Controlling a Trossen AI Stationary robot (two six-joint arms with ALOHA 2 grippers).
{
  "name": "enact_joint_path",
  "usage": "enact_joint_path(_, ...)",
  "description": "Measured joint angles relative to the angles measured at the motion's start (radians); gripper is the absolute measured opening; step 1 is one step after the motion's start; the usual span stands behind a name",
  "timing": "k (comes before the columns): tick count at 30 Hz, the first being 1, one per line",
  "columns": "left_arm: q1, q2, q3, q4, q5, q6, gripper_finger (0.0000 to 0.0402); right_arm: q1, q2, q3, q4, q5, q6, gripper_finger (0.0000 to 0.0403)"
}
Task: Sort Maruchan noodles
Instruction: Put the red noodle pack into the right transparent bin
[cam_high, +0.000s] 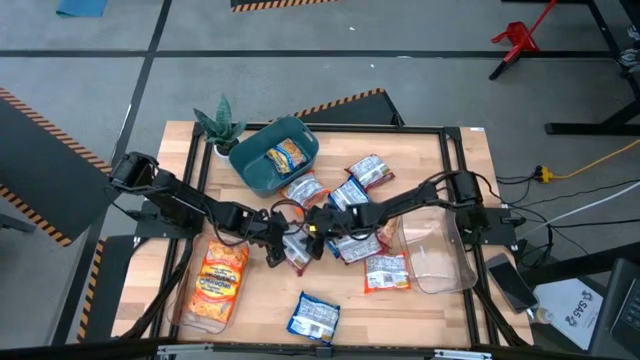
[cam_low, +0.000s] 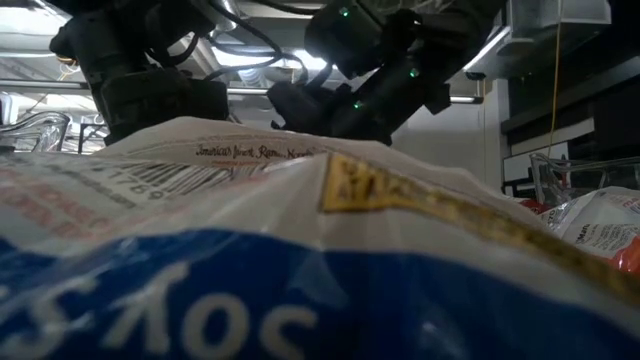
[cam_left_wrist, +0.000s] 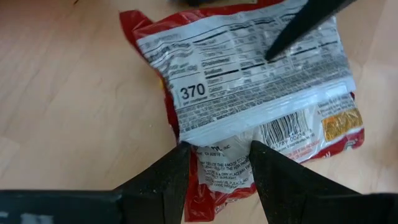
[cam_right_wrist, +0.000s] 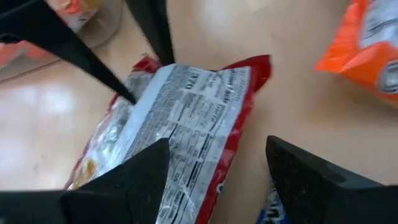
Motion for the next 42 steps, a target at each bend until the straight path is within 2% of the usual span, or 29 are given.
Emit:
enact_joint_path(8, -0.001, 0.000, 0.000, 0.000, -0.022, 0.002, 0.0163, -0.016, 0.002, 0.000, -0.003, -0.180, 0.038, 0.0253)
enact_joint_path(12, -0.002, 0.000, 0.000, 0.004, -0.044, 0.002, 0.0163, -0.018, 0.003, 0.000, -0.005, -0.193, 0.061, 0.0238)
enact_joint_path(15, -0.002, 0.001, -0.002, 0.015, -0.049, 0.005, 0.0163, -0.019, 0.003, -0.001, -0.005, -0.194, 0.076, 0.0199)
enact_joint_path(23, -0.003, 0.002, -0.003, 0.027, -0.064, 0.006, 0.0163, -0.020, 0.000, -0.002, -0.013, -0.191, 0.121, 0.0063)
enact_joint_path(27, -0.003, -0.006, -0.005, 0.026, -0.064, 0.026, 0.0163, -0.019, -0.001, -0.002, -0.014, -0.179, 0.122, 0.0013)
enact_joint_path(32, 0.005, -0.059, 0.015, -0.013, -0.024, 0.030, 0.0163, -0.018, -0.002, -0.002, -0.002, -0.171, 0.147, 0.0004)
enact_joint_path(36, 0.005, -0.145, 0.077, -0.087, -0.018, 0.029, 0.0163, -0.016, -0.019, 0.005, -0.005, -0.161, 0.146, 0.0001)
enact_joint_path(42, 0.004, -0.276, 0.175, -0.216, -0.027, 0.029, 0.0163, -0.017, -0.074, 0.072, -0.102, -0.144, 0.107, 0.0000)
